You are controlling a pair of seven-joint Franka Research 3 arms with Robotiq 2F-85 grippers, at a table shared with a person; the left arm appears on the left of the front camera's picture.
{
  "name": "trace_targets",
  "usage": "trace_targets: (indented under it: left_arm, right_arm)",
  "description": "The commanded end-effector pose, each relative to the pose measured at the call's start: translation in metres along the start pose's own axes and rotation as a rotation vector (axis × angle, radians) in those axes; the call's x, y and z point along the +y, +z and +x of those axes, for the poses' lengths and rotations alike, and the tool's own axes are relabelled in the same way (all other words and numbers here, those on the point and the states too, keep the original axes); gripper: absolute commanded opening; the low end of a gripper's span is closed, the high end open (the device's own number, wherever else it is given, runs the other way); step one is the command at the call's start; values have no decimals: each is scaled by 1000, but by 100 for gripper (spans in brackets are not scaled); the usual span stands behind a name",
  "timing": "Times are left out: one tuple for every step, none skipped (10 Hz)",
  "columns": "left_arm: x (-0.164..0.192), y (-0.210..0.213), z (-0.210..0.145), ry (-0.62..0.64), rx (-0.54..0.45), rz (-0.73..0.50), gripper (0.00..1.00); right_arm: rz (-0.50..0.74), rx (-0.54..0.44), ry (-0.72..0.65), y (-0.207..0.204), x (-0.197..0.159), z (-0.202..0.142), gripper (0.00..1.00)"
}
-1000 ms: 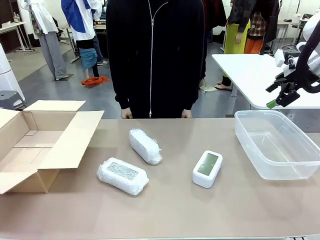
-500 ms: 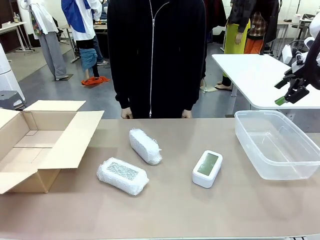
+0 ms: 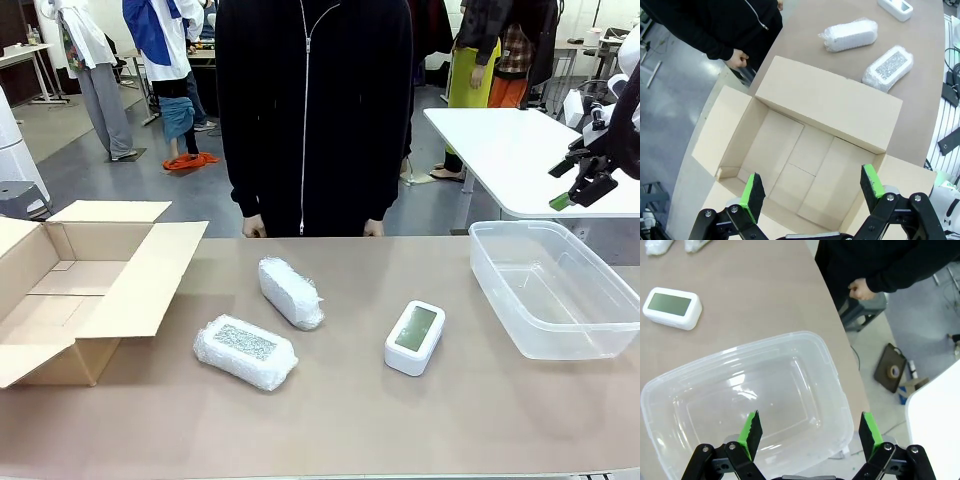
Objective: Separate and place wrapped and unwrapped clocks.
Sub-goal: Pick up the Digital clock indicated by the person.
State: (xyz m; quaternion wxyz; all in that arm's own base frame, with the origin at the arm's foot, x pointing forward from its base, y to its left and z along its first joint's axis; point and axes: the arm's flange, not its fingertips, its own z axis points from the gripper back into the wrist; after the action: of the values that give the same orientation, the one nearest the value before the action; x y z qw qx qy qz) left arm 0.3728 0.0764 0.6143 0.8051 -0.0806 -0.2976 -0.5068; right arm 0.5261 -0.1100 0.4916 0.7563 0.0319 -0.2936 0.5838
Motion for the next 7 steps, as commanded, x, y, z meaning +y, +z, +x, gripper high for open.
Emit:
trace_targets:
  left_arm:
    - [0, 0, -1, -1, -4, -4, 100]
    - [0, 0, -1, -1, -4, -4, 100]
    - [0, 0, -1, -1, -4, -4, 100]
    - [0, 0, -1, -1, -4, -4, 100]
    - [0, 0, -1, -1, -4, -4, 100]
    - [0, 0, -1, -1, -4, -4, 100]
    - [0, 0, -1, -1, -4, -4, 100]
  right_arm:
    - [3, 0, 3, 0, 0, -1, 100]
    - [3, 0, 3, 0, 0, -1, 100]
    - [3, 0, 3, 0, 0, -1, 100]
    - [3, 0, 3, 0, 0, -1, 100]
    - [3, 0, 3, 0, 0, -1, 100]
    - [3, 0, 3, 0, 0, -1, 100]
    - [3, 0, 3, 0, 0, -1, 100]
